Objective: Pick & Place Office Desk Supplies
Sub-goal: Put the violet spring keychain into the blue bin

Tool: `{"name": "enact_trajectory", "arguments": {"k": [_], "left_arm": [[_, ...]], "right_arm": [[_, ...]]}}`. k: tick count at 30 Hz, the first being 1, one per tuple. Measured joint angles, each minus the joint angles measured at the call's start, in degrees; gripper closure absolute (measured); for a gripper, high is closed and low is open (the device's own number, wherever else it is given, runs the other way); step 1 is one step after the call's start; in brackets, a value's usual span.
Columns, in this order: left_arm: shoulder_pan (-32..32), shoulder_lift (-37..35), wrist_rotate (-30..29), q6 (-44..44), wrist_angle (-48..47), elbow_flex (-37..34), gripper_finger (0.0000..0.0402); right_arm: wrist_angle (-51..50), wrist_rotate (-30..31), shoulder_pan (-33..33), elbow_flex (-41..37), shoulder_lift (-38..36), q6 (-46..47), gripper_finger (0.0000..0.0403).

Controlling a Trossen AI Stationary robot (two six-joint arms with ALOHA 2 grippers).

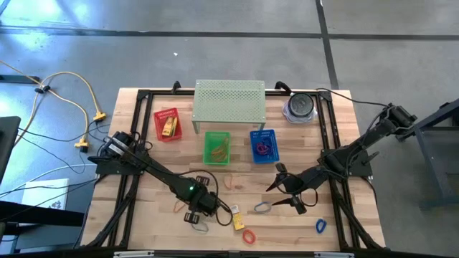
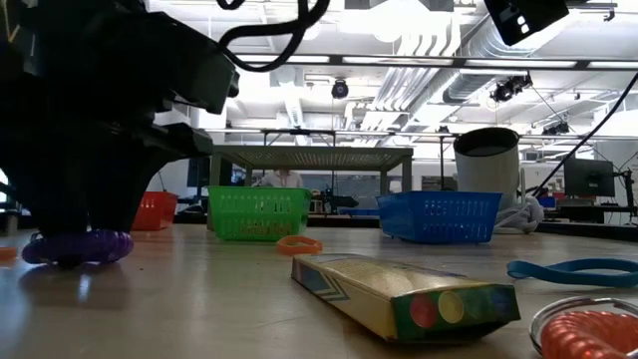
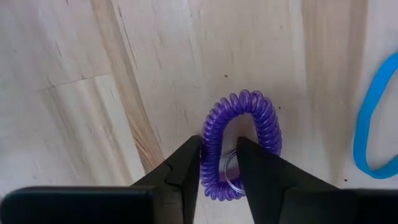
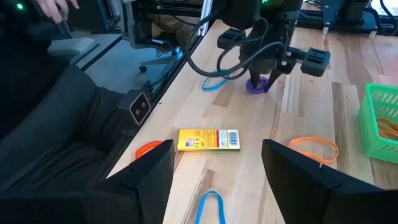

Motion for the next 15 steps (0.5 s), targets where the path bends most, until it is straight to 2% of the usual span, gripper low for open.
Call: {"name": "enact_trajectory", "arguments": {"k": [7,12,15], "left_arm": [[0.2,0.1,0.0,0.0,-0.2,-0.1,0.0383],[-0.2,-0.7,-1.1,0.6,-0.2,-0.1,0.0392],[-1.2,-2.6,-4.9,0.7,-0.2,-0.1,0.0394]], "right_arm": [[0.0,0.0,0.0,0.0,0.0,0.0,0.0172],[0.0,0.0,0.0,0.0,0.0,0.0,0.0172],[0.0,0.0,0.0,0.0,0.0,0.0,0.0172]]}}
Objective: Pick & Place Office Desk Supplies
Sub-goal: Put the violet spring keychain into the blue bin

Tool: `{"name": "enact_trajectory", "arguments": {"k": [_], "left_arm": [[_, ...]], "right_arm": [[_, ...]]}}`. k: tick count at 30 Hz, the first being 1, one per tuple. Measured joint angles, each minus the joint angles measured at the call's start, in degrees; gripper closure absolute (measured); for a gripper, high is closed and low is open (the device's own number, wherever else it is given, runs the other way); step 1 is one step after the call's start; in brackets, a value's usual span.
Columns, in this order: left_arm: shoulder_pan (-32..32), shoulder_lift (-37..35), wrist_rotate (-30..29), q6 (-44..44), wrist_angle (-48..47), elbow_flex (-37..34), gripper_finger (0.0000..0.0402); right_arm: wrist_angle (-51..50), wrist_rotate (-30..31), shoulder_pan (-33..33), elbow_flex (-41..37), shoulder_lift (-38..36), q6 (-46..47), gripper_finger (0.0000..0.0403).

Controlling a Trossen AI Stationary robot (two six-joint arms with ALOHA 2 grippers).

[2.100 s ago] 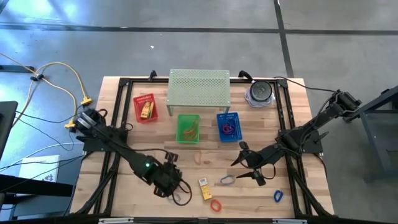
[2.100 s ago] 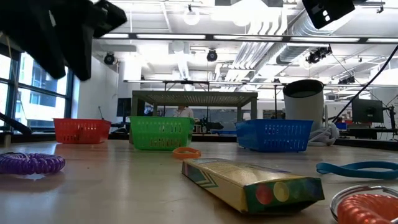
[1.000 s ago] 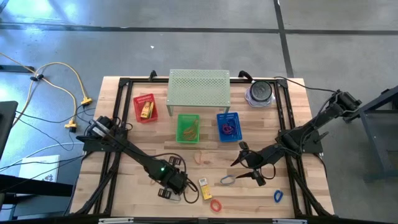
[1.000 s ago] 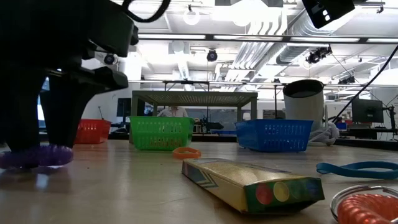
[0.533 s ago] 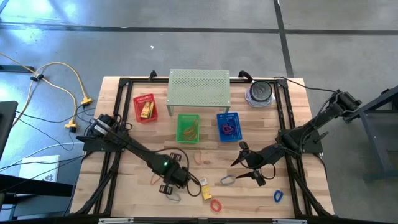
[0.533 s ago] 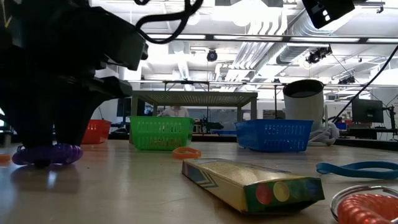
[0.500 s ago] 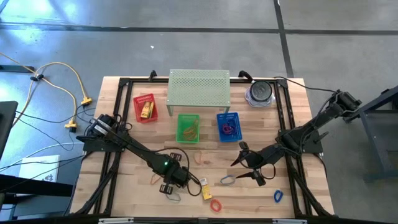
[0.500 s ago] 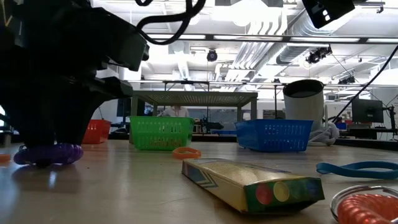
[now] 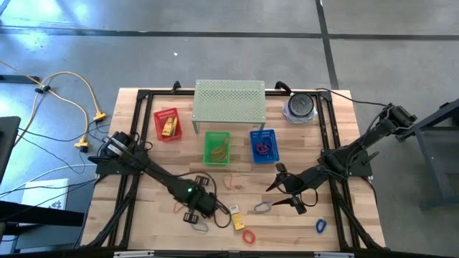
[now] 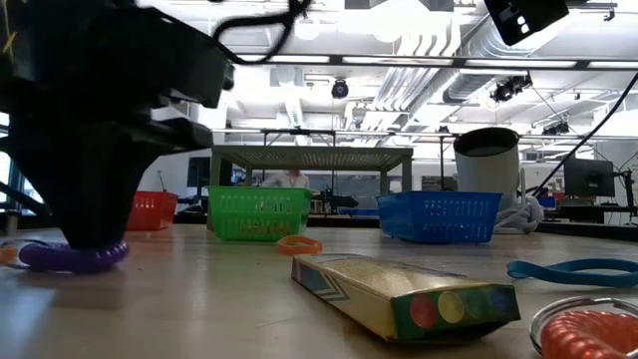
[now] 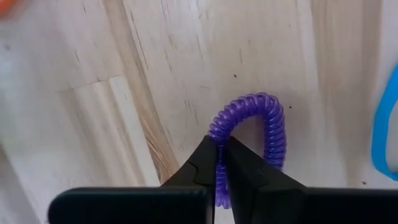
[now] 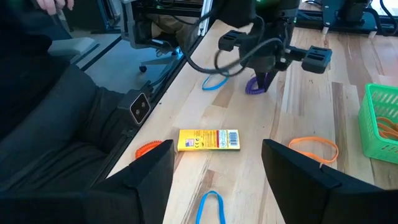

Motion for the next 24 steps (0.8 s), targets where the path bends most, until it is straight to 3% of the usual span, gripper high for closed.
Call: {"name": "enact_trajectory", "arguments": {"k": [6,12,15,17,21,24], "left_arm": [[-2.8,-4.5,-13.1,0.1,-2.0,1.9,0.0396],[-6.1,-6.6,-38.1,-1.5,-2.1,6.6,0.0396],[-7.2,-6.9,-52.1,-5.0,4.4,8.1,0.0396],[-7.2,-6.9,-58.3,-8.2,10.4,8.0,0.0396],[-6.2,-6.7,-62.8,-14.4,20.5,8.0,0.0396],[-5.5,-5.9,-63.6,-14.4,24.9,8.0,0.0396]], "right_arm": [[0.4,0.0,0.0,0.0,0.0,0.0,0.0172],[4.2,0.0,0.0,0.0,0.0,0.0,0.0172],[8.1,0.2,0.0,0.0,1.3,0.5,0.0172],[10.8,0.2,0.0,0.0,2.7,0.4,0.0172],[18.4,1.9,-0.2,0.0,7.3,-2.4,0.0172],[23.9,6.7,-0.2,0.0,11.6,-6.3,0.0172]]}}
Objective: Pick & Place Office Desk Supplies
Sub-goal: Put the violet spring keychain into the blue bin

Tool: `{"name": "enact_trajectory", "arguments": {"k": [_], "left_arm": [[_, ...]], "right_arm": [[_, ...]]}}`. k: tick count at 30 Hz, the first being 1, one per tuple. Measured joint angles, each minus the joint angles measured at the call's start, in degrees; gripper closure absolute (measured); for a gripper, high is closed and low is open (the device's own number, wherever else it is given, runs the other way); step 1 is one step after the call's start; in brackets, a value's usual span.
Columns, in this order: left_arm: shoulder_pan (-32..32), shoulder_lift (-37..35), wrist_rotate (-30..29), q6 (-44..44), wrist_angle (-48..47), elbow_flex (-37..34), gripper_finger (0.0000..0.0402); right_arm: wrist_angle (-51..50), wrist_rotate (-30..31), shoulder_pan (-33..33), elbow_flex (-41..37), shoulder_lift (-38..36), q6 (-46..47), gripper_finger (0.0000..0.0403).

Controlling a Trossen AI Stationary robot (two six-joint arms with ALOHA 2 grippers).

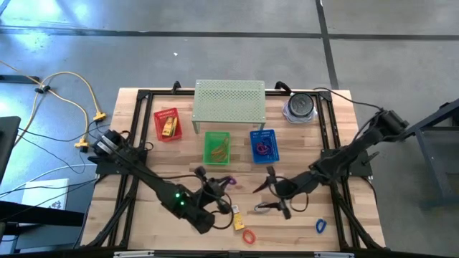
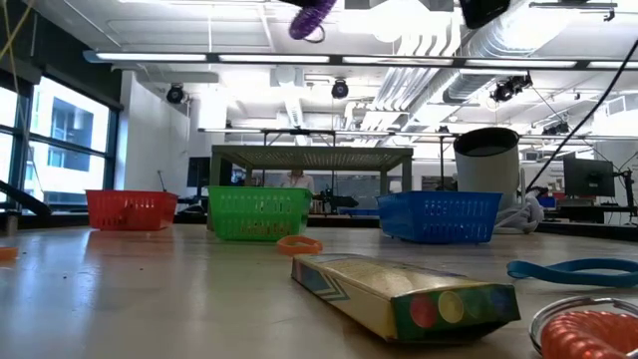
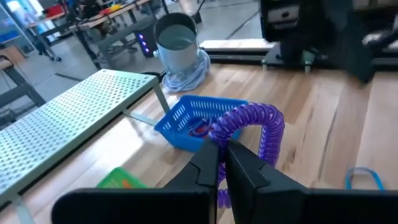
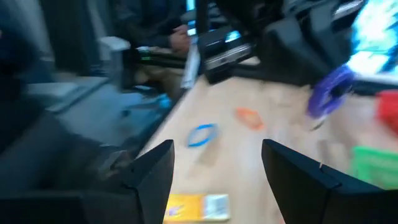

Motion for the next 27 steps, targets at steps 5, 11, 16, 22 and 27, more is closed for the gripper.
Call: {"name": "enact_trajectory", "arguments": {"k": [5,11,16,22,27], "left_arm": [[0.8,2.2,-2.7,0.6,3.4,0.0,0.0396],[0.8,3.4,-3.8,0.7,4.7,0.0,0.0396],[0.8,3.4,-3.8,1.5,6.8,0.0,0.0397],[1.4,3.4,-3.1,2.9,8.3,0.0,0.0397],[2.1,3.4,-2.5,2.9,8.6,0.0,0.0397]], "right_arm": [[9.2,10.2,0.1,0.0,7.6,-5.2,0.0172],[18.2,24.1,0.1,0.0,13.8,-7.3,0.0172],[22.7,26.3,-0.7,0.0,15.6,-7.6,0.0172],[23.8,22.2,-2.5,0.0,15.7,-7.2,0.0172],[24.1,21.6,-3.8,0.0,15.7,-6.7,0.0172]]}}
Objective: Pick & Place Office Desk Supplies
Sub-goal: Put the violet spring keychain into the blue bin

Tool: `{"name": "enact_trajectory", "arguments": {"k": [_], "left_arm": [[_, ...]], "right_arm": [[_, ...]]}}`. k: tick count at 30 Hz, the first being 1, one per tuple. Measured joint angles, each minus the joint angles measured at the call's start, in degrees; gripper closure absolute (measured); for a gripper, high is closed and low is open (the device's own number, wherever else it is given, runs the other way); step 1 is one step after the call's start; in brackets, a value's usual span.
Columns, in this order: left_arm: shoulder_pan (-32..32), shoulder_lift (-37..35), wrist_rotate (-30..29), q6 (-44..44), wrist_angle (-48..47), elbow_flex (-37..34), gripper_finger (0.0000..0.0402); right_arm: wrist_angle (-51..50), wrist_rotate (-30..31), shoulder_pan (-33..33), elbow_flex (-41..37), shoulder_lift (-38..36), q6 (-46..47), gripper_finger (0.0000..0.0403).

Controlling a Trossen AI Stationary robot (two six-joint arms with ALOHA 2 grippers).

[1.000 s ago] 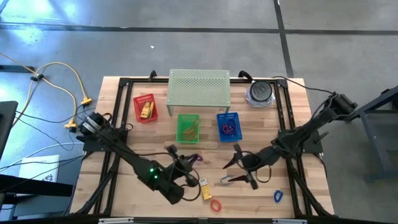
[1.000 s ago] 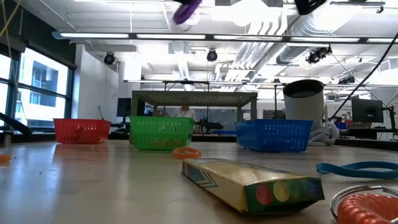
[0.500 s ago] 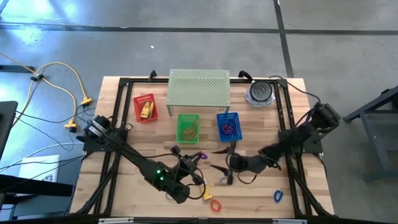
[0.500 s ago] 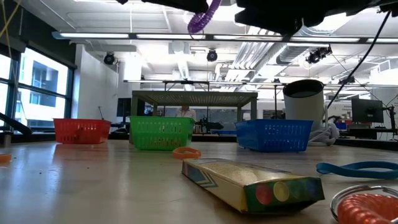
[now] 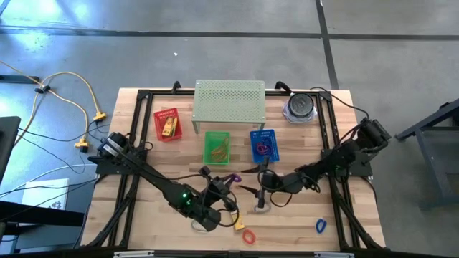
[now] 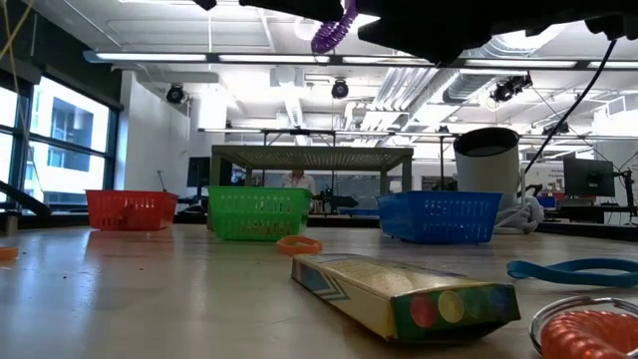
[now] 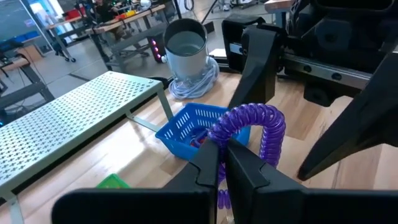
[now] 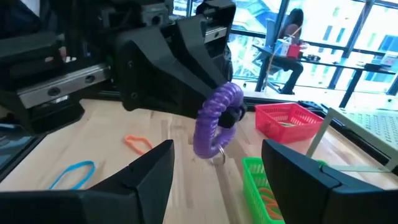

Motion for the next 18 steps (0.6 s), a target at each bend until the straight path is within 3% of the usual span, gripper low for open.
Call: {"name": "enact_trajectory", "arguments": {"k": [6,14,18], "left_arm": [[1.3,0.0,2.3,0.0,0.2,0.0,0.0397],[2.4,0.0,2.9,4.3,3.3,0.0,0.0397],[2.5,0.0,3.6,4.3,3.4,0.0,0.0397]], "right_arm": [[0.8,-4.4,-0.7,0.0,0.0,-0.3,0.0172],[0.9,-3.8,-1.7,0.0,0.0,0.1,0.0174],[0.7,-2.2,-1.8,0.0,0.0,0.1,0.0197]]}}
